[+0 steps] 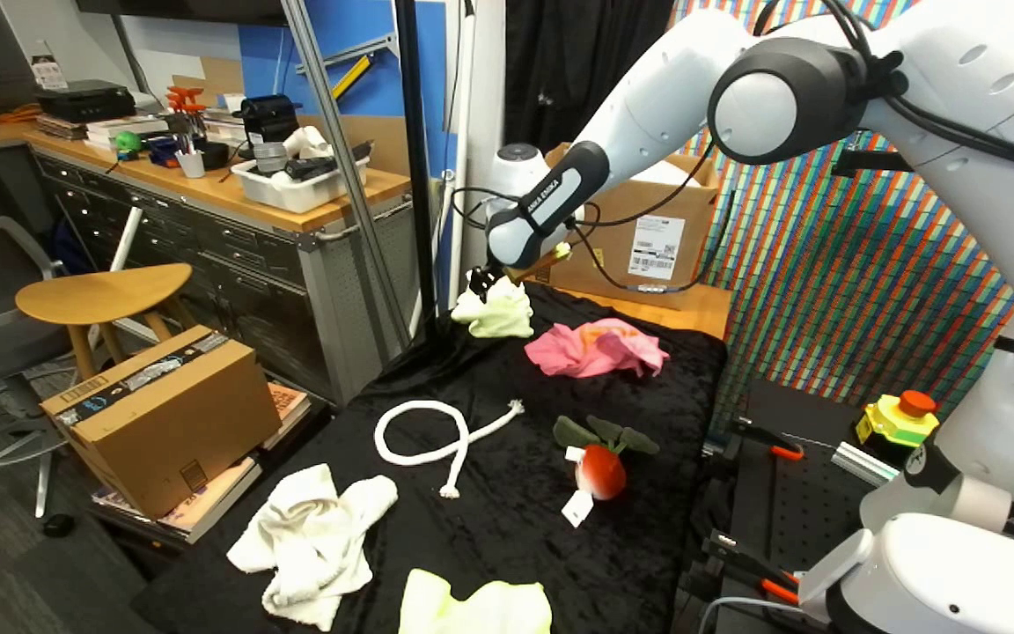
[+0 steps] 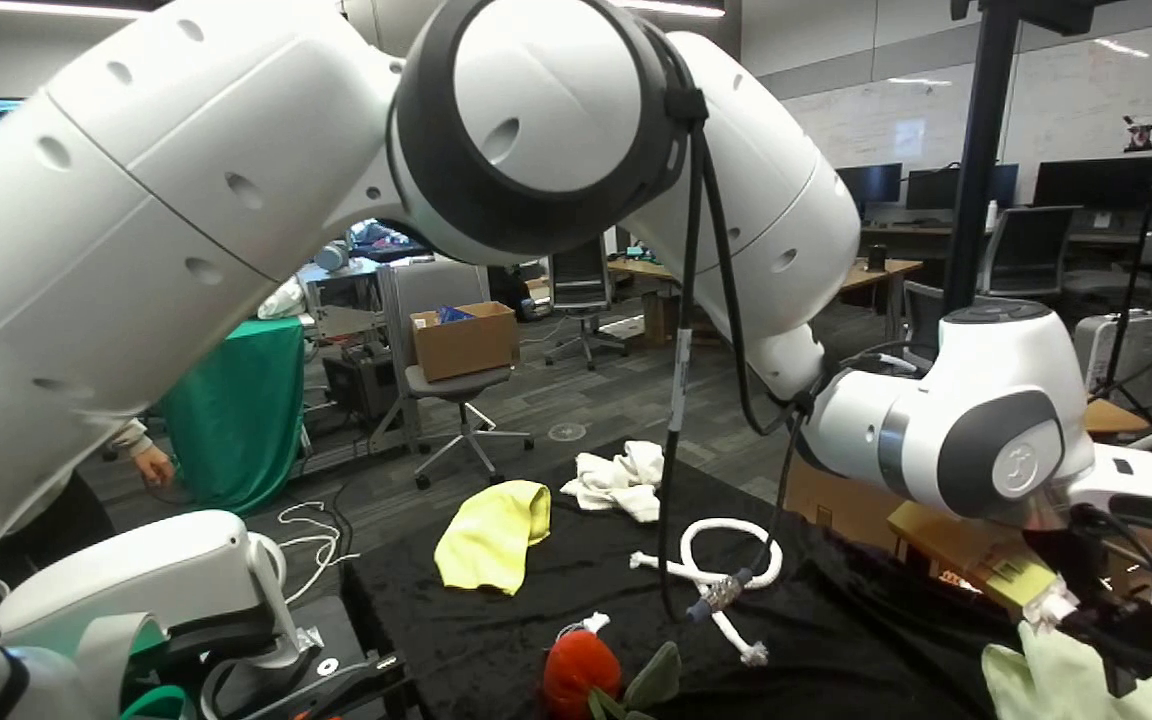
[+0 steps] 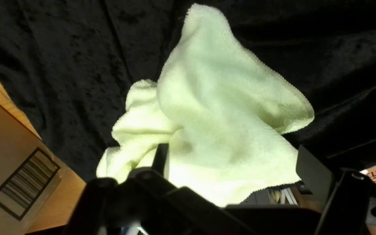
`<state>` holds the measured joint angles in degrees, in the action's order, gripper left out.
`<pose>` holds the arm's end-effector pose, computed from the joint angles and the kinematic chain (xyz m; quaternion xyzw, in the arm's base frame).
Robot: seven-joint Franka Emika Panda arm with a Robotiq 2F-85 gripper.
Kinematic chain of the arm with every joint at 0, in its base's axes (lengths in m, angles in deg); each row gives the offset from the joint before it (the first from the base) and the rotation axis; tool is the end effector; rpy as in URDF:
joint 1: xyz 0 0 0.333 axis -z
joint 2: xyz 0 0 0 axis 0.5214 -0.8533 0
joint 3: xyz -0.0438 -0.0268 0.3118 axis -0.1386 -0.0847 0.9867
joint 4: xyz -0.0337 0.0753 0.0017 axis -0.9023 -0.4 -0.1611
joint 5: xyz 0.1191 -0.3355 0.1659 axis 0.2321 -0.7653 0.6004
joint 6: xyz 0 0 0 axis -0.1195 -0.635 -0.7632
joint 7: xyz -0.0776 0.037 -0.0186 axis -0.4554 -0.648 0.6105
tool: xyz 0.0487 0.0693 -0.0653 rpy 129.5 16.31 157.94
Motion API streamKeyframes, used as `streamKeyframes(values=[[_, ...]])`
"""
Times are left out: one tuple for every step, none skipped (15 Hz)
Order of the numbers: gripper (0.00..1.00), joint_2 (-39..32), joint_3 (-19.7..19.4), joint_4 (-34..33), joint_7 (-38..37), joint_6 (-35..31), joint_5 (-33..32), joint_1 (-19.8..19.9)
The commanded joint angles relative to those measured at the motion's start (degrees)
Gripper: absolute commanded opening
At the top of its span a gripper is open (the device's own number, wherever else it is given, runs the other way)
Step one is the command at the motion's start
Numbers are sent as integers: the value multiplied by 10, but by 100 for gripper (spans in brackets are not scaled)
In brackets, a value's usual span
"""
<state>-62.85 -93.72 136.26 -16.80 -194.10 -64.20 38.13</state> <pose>0.7074 -0.1962 0.1498 0.9704 -0.1803 0.1298 0.0950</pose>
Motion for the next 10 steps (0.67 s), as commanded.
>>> streamKeyframes(values=[[100,-33,-23,-23,-31,-6,3,-18],[100,-41,-27,-29,-37,-2,4,-20],[100,-45,-29,-33,-42,2,5,-20],[100,-51,-30,-37,-46,3,7,-19],[100,-55,-32,-39,-51,6,8,-18],[100,-61,-35,-43,-55,10,8,-18],[100,-64,-39,-44,-59,13,7,-19],[100,-68,-41,-46,-63,16,7,-20],[100,-72,-41,-49,-64,19,7,-18],[100,-75,-41,-51,-64,24,7,-18]])
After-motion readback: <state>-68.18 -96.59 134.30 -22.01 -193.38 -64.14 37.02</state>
